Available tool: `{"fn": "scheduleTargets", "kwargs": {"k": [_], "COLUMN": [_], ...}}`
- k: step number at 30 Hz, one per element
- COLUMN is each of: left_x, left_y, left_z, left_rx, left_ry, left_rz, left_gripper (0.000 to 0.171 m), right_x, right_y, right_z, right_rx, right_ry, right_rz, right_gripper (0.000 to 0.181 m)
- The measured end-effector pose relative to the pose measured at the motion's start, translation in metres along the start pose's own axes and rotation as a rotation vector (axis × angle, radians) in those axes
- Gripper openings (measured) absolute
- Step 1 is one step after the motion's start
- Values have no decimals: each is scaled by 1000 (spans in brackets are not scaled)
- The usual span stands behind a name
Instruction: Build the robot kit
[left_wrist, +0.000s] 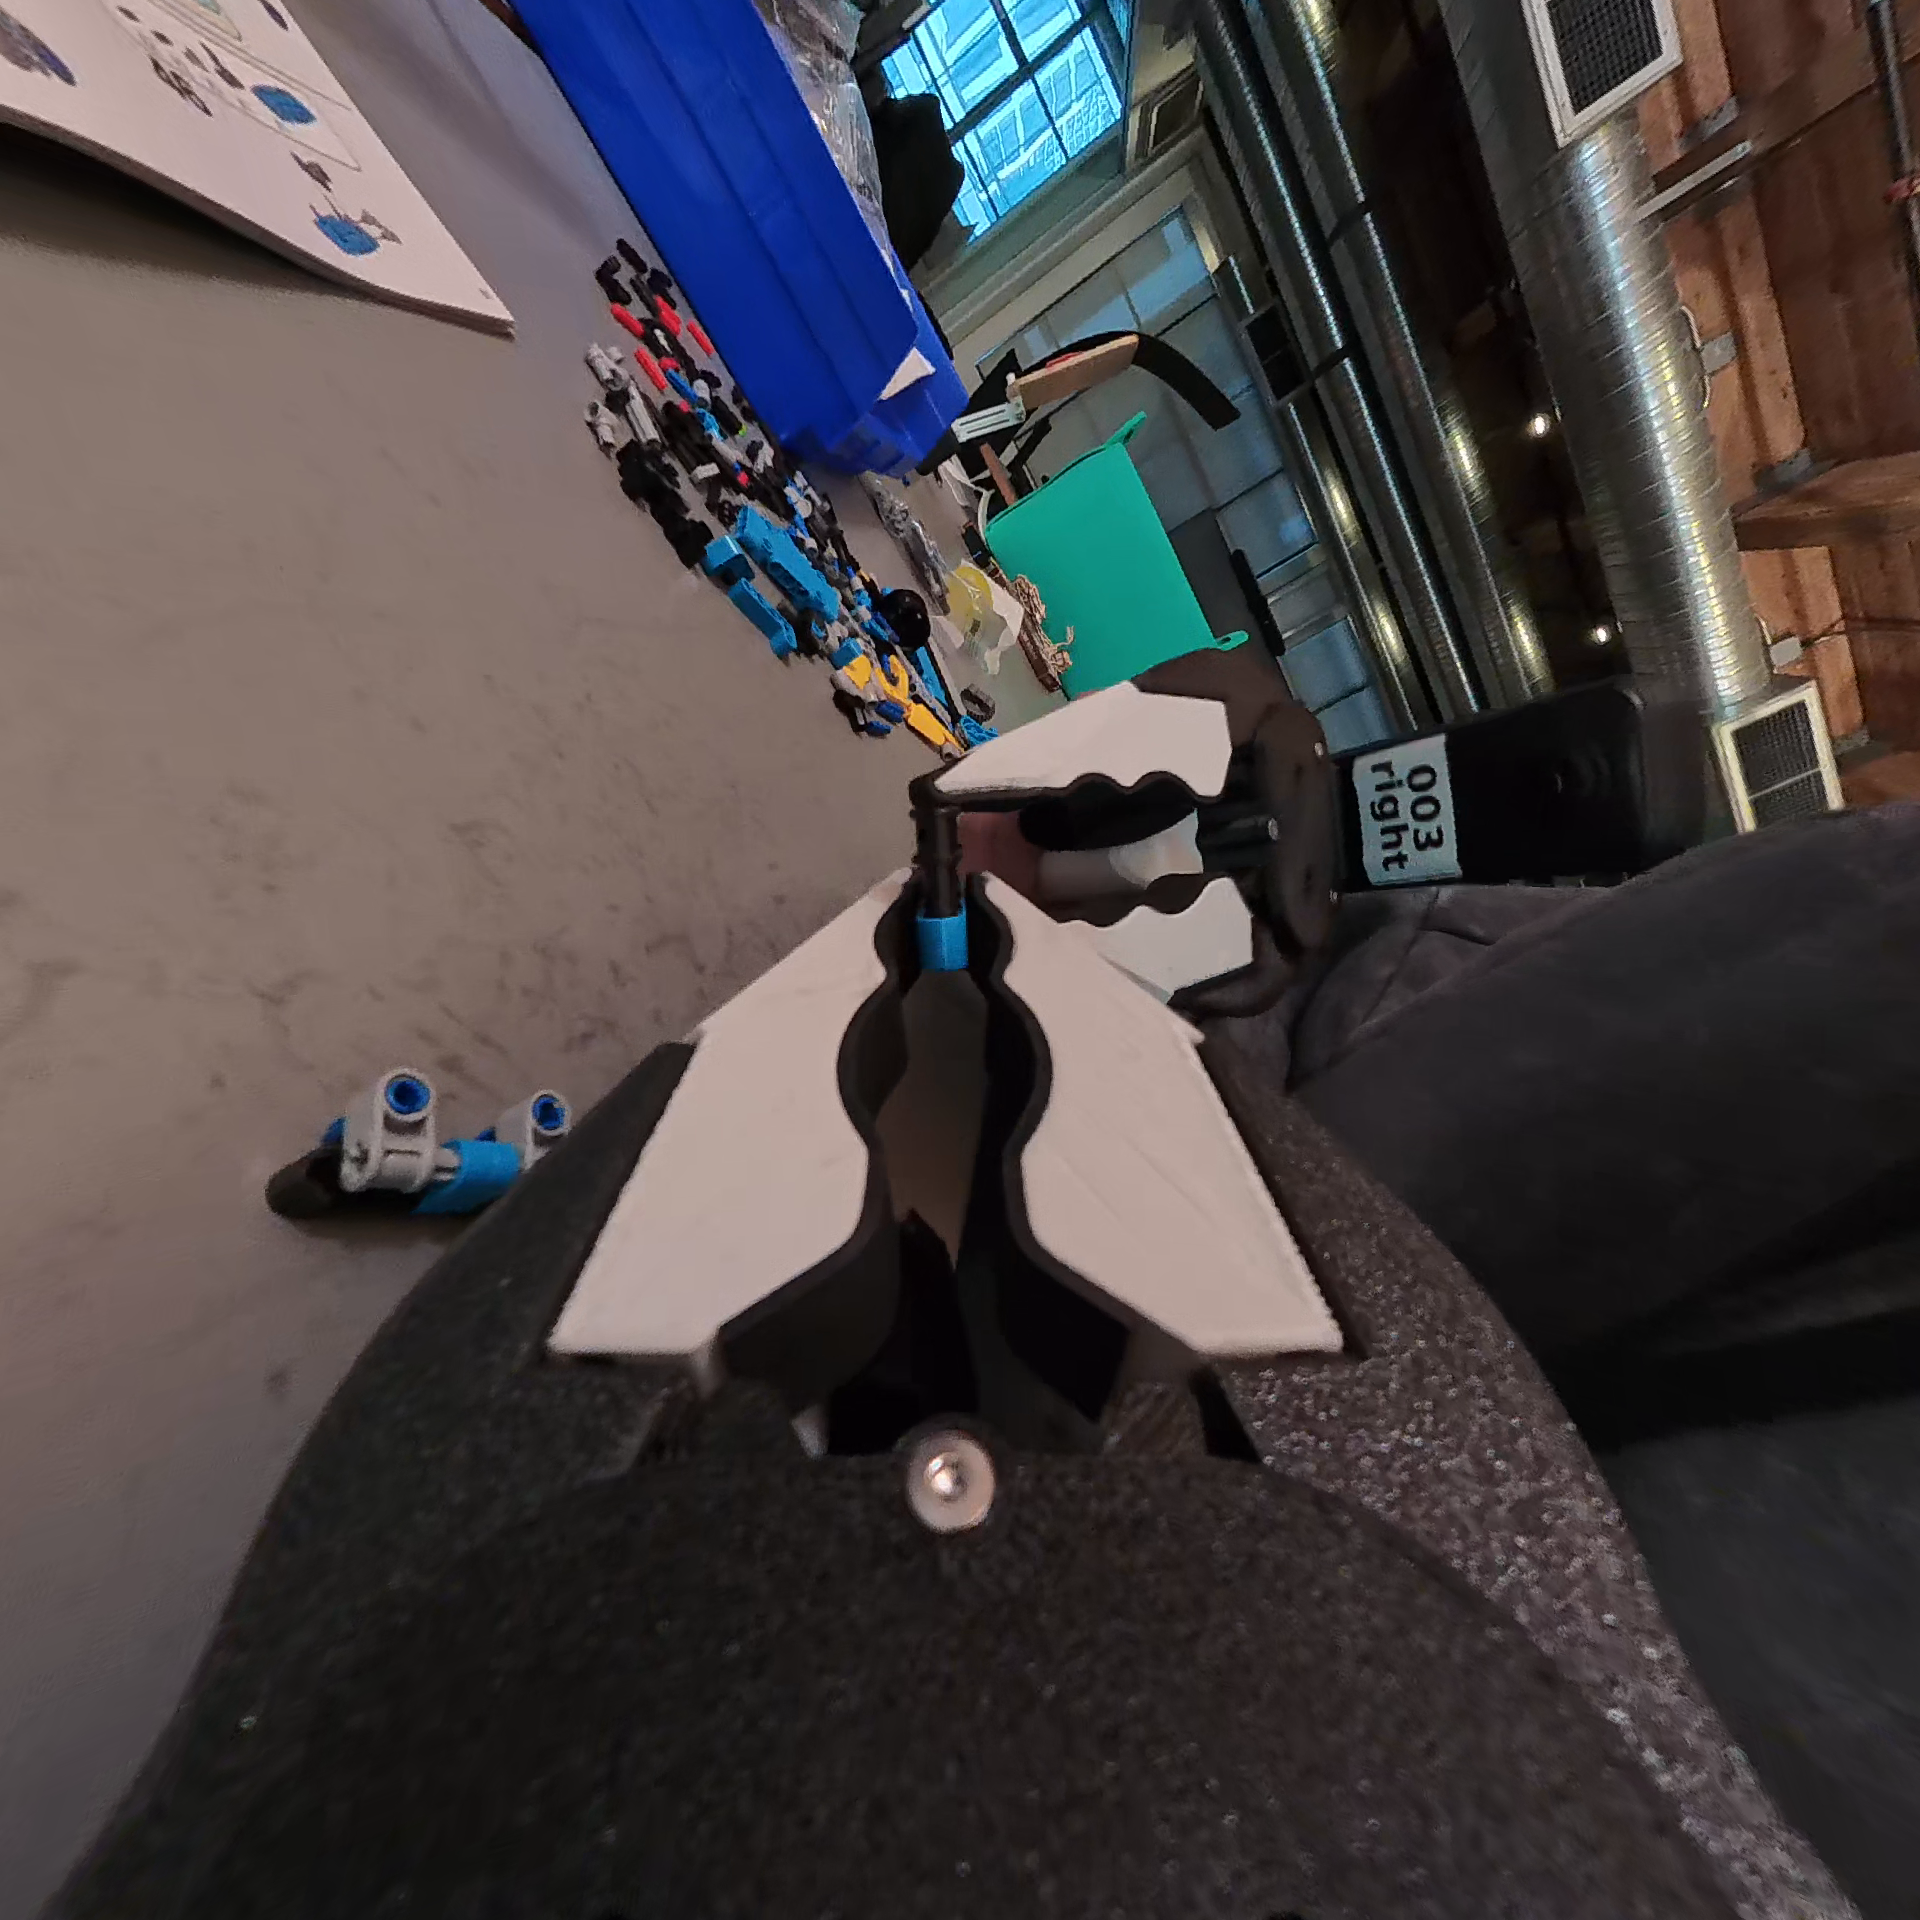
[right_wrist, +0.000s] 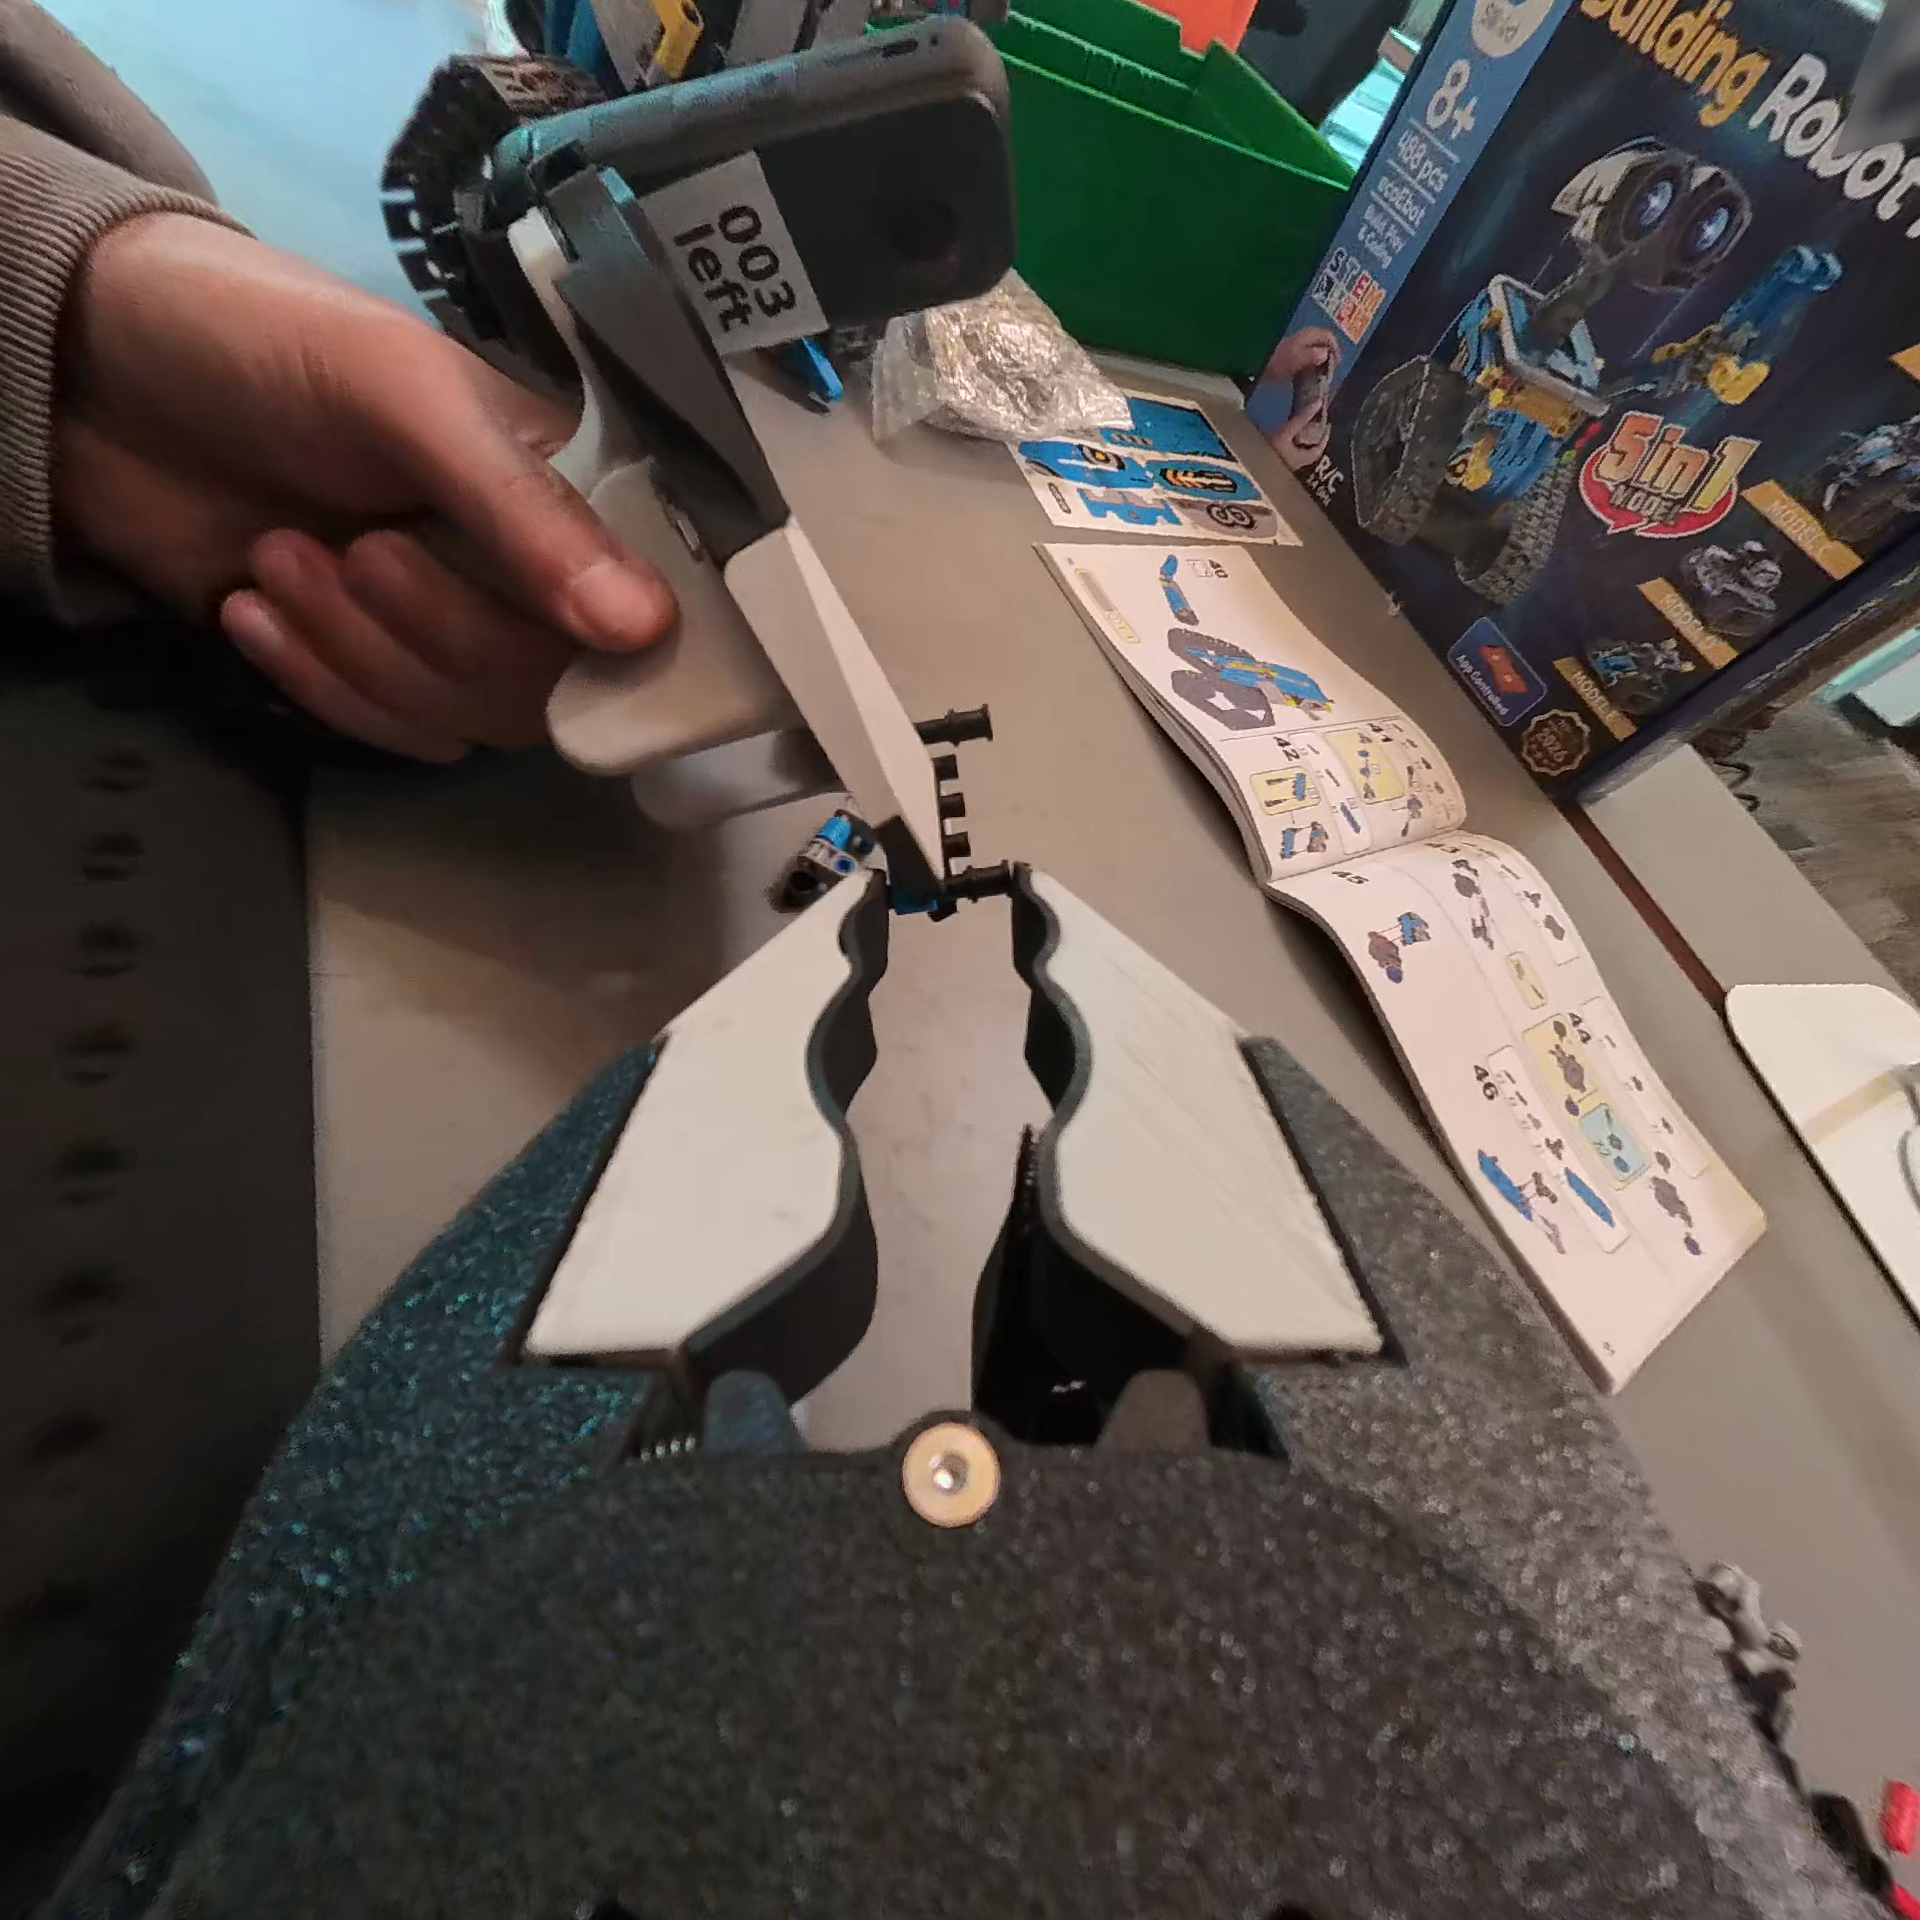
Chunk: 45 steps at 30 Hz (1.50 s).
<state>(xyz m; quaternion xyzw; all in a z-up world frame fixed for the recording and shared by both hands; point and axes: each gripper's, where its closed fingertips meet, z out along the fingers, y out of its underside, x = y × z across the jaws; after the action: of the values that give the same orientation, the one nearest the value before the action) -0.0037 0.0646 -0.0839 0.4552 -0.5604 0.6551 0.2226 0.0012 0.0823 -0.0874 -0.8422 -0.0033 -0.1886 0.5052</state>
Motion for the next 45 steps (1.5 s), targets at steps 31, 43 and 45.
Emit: {"fn": "scheduleTargets", "kwargs": {"k": [31,43,45], "left_x": [-17,-48,-48], "left_y": [21,67,66], "left_z": [5,16,16], "left_rx": [-154,-509,-507], "left_ry": [-329,-594,-592], "left_rz": [500,919,907], "left_gripper": [7,7,7], "right_x": [-1,-4,-6], "right_y": [2,32,31], "right_z": [-12,-7,-7], "right_rx": [128,-27,-25], "right_ry": [-349,-285,-292], "right_rz": [471,422,423], "right_gripper": [22,15,14]}}
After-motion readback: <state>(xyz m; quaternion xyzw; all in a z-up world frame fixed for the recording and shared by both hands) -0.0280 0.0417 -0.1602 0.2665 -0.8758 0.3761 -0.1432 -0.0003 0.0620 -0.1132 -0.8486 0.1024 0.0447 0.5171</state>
